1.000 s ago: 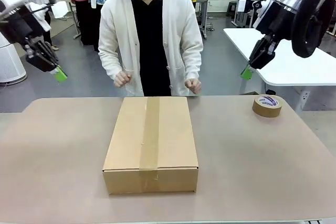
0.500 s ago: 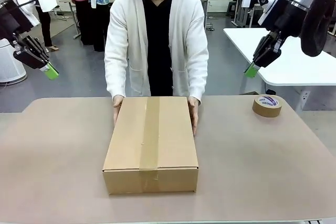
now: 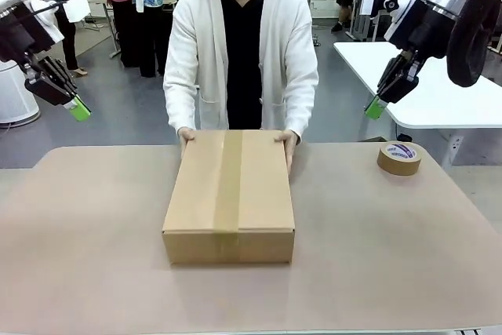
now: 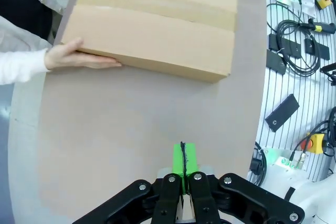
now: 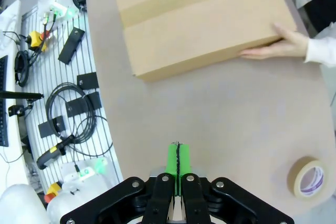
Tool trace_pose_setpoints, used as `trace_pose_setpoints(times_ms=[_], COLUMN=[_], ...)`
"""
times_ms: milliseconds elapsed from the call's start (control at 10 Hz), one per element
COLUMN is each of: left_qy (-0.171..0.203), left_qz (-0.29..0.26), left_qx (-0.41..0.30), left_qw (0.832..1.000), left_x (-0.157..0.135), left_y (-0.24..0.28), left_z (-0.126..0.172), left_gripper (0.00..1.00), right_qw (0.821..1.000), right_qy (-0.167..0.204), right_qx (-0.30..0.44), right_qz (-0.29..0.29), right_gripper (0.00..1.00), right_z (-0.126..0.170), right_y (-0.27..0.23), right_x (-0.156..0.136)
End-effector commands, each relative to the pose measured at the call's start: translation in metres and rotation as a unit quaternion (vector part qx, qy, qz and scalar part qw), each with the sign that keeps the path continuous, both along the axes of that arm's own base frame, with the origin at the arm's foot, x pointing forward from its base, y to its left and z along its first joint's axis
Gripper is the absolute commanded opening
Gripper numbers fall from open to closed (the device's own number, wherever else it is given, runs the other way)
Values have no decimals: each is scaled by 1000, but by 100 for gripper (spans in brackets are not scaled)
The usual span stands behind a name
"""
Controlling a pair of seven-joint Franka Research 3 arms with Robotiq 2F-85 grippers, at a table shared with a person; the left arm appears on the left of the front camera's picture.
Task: Wrap the clocks to prevent damage.
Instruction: After the human seals the box with tape, release both hands from the side flaps of the Package Box.
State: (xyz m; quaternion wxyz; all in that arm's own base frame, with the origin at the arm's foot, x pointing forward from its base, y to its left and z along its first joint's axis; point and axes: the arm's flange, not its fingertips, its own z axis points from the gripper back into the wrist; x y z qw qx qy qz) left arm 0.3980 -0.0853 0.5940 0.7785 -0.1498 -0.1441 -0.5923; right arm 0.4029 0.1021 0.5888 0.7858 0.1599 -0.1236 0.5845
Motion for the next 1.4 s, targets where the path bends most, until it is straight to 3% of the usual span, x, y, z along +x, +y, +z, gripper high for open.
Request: trace_pose_setpoints(times_ms=[0,700,800,1000,1100,1300], left_qy=[-2,0,-20,-43,-20,-20], left_qz=[8,0,-15,-18,-15,-15], left_qx=[7,0,-5,13,-4,-4], left_qw=[1000,1000,1000,999,1000,1000], left_x=[1,0,-10,-45,-12,-12], left_y=[-1,0,-6,-16,-8,-8], left_z=[2,0,32,41,25,25], left_gripper=[0,0,0,0,0,0], right_qw=[1000,1000,1000,1000,1000,1000], right_qy=[0,0,0,0,0,0], right_qx=[-9,-9,-9,0,0,0], right_qz=[-7,-7,-7,0,0,0], right_gripper=[1,1,1,1,1,1], right_z=[1,1,1,0,0,0], right_y=[1,1,1,0,0,0], right_x=[2,2,2,0,0,0])
